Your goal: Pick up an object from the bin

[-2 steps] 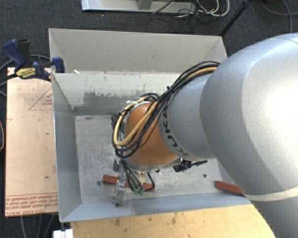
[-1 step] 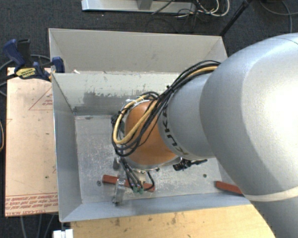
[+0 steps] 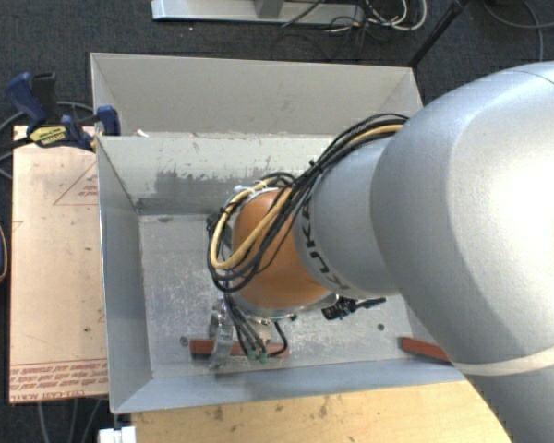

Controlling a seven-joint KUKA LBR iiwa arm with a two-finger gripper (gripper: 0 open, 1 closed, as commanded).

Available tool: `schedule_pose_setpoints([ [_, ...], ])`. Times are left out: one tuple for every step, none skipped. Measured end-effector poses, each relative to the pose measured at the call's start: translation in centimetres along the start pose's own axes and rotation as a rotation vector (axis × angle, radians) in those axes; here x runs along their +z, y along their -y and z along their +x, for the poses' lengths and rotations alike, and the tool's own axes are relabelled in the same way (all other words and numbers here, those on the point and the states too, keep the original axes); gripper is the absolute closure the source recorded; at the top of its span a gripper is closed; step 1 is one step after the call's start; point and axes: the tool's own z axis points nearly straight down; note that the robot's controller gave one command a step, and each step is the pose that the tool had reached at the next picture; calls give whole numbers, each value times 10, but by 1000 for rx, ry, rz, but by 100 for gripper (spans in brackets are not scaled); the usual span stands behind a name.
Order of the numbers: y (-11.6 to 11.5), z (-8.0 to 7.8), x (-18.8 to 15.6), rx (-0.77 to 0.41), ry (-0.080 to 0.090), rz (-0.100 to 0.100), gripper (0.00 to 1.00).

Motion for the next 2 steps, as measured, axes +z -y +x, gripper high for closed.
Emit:
schedule_pose_setpoints([
  [-1, -2, -55, -1, 4, -2, 100],
  [-3, -4, -124, -3, 7, -3, 100],
])
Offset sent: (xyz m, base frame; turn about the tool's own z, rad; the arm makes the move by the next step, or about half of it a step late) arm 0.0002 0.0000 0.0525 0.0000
